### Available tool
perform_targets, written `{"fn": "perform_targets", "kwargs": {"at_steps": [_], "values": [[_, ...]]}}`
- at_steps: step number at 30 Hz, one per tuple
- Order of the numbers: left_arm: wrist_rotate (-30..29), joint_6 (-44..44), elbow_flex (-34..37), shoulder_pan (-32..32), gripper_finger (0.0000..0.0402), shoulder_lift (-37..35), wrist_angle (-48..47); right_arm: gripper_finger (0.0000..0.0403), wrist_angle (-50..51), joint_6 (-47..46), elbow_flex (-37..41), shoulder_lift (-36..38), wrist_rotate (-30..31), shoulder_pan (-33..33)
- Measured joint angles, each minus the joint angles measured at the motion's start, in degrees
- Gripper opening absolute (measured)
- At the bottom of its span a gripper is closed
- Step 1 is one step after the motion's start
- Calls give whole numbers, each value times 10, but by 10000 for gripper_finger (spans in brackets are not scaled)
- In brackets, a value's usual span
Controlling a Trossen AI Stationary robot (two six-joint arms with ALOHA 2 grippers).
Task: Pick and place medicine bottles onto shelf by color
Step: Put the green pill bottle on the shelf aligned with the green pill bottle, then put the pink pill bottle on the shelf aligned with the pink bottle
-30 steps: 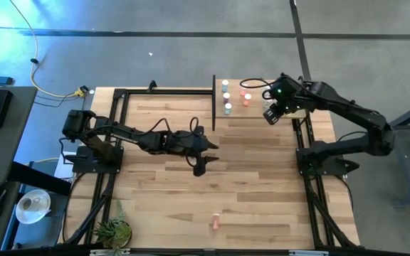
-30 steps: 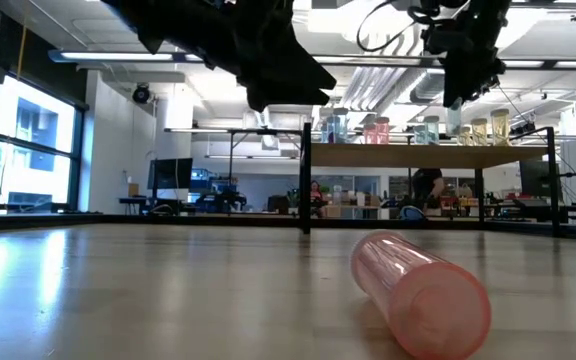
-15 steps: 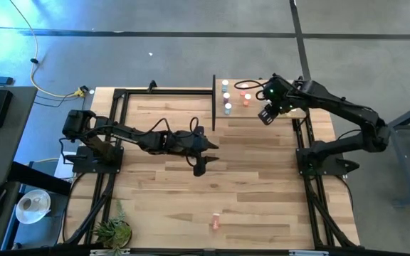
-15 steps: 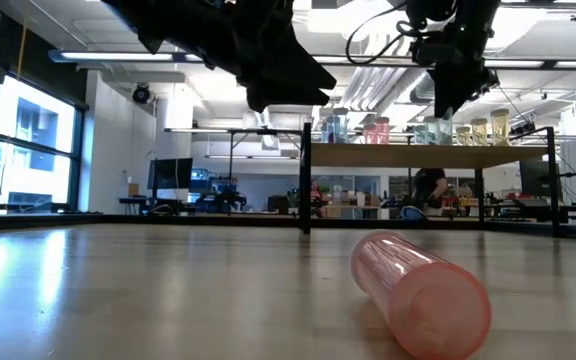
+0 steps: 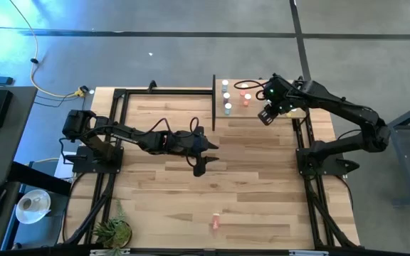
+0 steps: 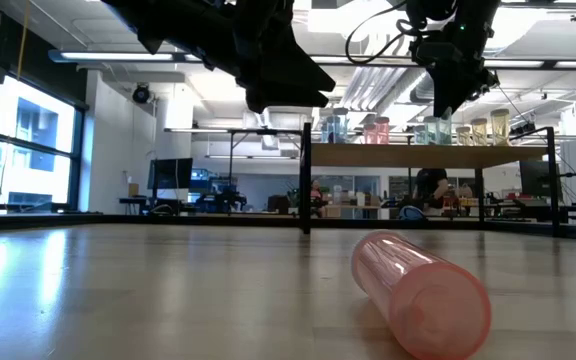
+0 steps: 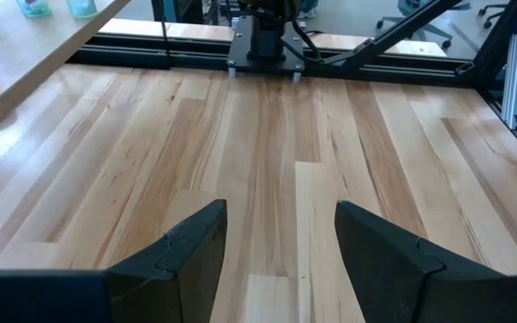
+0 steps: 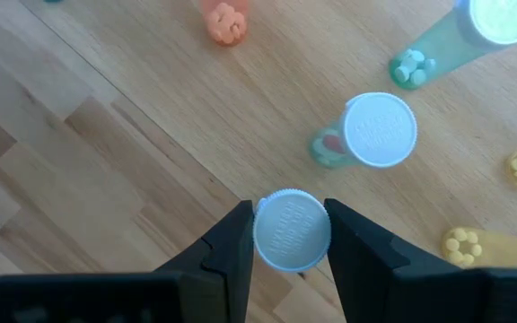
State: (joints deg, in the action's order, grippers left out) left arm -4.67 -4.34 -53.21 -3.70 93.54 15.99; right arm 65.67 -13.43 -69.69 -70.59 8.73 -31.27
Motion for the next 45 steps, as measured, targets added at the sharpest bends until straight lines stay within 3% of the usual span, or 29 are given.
{"fn": "perform_targets", "kwargs": {"at_steps": [18,27,35,45], "values": [[0,0,0,0,200,0,-7,115,0,-15,0,0,2,0],[0,0,0,0,200,0,-13,160,0,-21,0,0,32,0],[0,0,0,0,200,0,-14,165,-2,-19,0,0,33,0],[0,-7,0,0,200,0,-19,165,15,-15,-64,1,33,0]]}}
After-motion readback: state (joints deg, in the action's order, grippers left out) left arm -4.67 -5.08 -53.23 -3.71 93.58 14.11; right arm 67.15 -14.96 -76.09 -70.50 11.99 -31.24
